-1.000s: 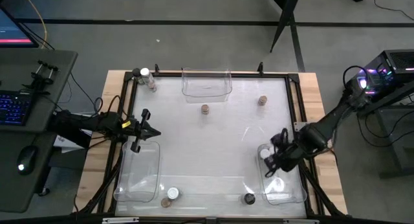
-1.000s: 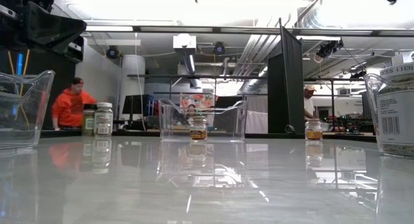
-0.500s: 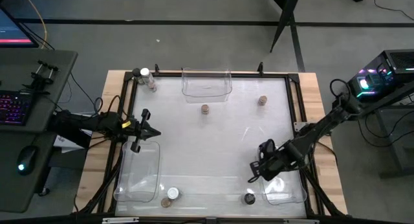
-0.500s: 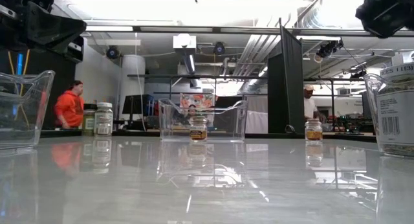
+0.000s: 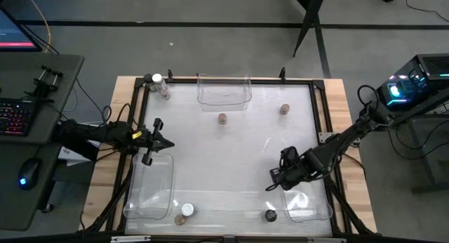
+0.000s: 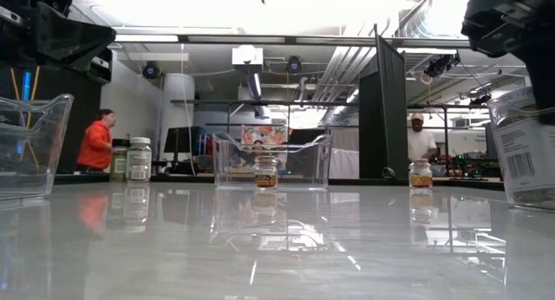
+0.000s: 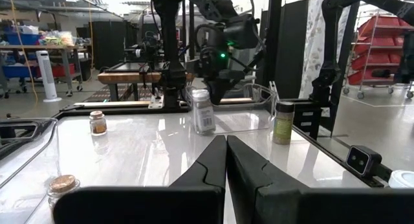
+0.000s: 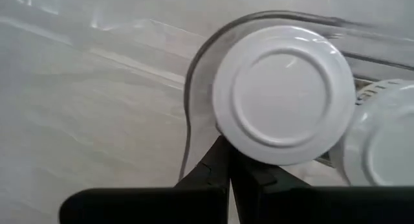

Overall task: Sort spices by type
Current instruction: Adjust the white seasoning bottle inside the bottom right transparent bin, then put the white seasoning bottle into the bottom right transparent bin

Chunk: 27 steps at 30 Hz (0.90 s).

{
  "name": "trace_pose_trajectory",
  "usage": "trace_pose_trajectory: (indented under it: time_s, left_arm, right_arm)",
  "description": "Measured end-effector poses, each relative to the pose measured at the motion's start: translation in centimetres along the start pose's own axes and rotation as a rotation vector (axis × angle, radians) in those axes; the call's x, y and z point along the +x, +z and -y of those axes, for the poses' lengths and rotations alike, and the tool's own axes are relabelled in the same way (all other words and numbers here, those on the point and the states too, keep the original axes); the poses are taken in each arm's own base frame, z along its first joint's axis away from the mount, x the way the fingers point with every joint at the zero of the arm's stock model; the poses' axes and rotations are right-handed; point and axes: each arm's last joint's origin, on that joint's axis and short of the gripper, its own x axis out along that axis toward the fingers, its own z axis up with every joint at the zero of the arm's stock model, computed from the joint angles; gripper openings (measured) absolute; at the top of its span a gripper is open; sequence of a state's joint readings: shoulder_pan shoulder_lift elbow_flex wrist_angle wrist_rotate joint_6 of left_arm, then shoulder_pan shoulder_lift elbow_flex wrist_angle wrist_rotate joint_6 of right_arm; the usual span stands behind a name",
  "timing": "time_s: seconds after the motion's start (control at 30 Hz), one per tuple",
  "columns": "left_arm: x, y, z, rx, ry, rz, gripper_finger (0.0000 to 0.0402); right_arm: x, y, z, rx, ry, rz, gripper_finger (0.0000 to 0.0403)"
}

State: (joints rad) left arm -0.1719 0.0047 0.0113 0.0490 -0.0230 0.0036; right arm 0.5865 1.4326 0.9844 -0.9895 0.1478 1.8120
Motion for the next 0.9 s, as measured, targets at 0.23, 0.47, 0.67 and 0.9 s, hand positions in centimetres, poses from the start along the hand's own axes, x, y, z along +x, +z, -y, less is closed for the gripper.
trace_pose_trajectory:
  time_s: [0.23, 0.47, 0.67, 0.9]
  left_arm:
    - [0.0, 0.0, 0.0, 0.000, 0.000, 0.000, 0.0000]
    - [-0.1, 1.3, 0.0, -0.176, 0.007, 0.132, 0.0000]
    - [-1.8, 5.2, -1.1, -0.838, 0.122, 0.686, 0.0000]
    - [-2.9, 9.1, -1.6, -0.931, 0.250, 0.843, 0.0000]
  right_arm:
    - [-1.9, -0.2, -1.2, -0.122, 0.046, -0.083, 0.0000]
    - [-6.3, -0.5, -2.4, -0.348, 0.110, -0.127, 0.0000]
    - [-9.7, 1.8, -4.2, -0.411, 0.226, 0.181, 0.0000]
    - [-10.3, 6.4, -5.3, -0.403, 0.218, 0.362, 0.0000]
